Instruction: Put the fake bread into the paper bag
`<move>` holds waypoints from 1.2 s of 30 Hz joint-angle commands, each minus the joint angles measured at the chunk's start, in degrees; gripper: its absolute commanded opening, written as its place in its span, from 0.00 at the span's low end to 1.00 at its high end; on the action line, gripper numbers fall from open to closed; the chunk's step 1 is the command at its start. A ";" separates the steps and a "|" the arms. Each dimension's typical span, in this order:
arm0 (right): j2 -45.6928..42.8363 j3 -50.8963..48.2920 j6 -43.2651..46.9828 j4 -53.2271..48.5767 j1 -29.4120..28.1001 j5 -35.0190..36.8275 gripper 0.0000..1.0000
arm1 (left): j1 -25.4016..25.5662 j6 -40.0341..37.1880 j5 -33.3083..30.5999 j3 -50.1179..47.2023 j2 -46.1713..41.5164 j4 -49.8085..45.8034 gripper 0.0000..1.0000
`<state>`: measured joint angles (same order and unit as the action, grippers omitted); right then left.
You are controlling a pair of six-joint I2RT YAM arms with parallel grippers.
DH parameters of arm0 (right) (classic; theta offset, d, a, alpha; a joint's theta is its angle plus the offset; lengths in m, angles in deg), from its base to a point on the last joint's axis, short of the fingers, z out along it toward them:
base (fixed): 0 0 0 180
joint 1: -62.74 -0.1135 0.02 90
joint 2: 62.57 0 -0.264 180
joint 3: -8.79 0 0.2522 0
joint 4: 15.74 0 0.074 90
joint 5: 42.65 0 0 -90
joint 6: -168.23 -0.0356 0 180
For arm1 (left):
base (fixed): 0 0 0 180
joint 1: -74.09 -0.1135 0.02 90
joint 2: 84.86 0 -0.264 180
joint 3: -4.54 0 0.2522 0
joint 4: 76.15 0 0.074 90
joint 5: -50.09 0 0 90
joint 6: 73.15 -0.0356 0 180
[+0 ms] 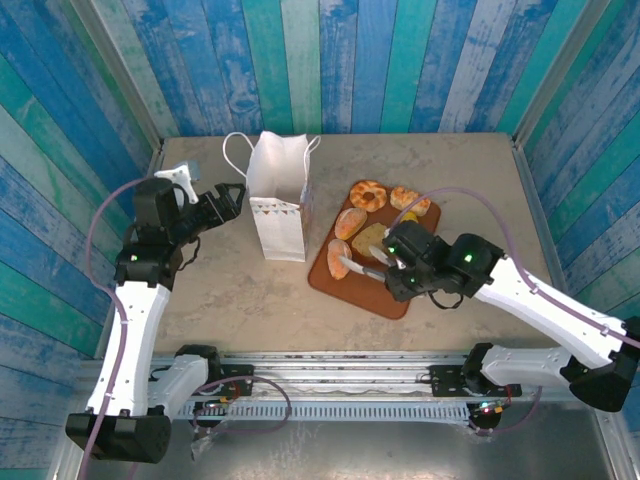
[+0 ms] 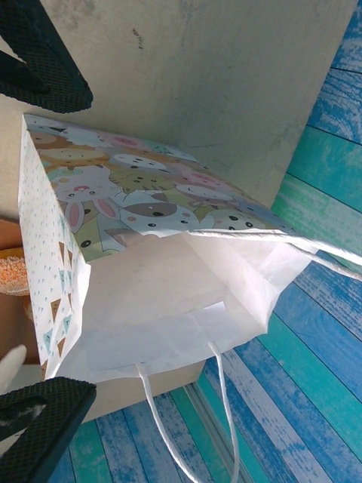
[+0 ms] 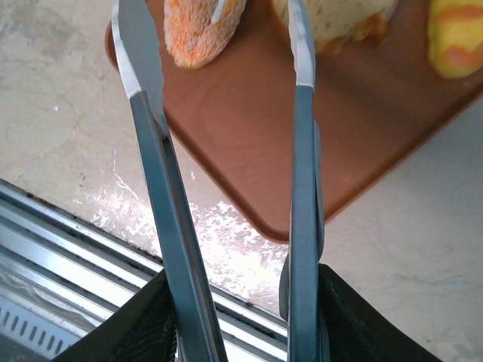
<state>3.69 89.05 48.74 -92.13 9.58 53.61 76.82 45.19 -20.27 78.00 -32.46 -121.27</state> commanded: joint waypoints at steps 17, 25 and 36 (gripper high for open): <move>9.53 -4.16 -2.47 13.44 0.34 -2.95 0.49 | -0.08 -0.64 0.98 -0.82 0.44 1.53 0.94; 13.84 -2.54 -0.45 14.66 1.23 -1.14 0.48 | -0.04 -1.26 0.41 -0.39 0.81 0.73 0.94; 15.35 -1.22 1.94 15.55 2.50 0.32 0.41 | -0.08 -1.79 -0.49 0.59 1.44 -0.39 0.94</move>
<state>18.90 85.99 49.46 -78.04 11.63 51.84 76.82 44.47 -20.34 77.81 -31.43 -121.29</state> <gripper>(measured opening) 0.415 0.941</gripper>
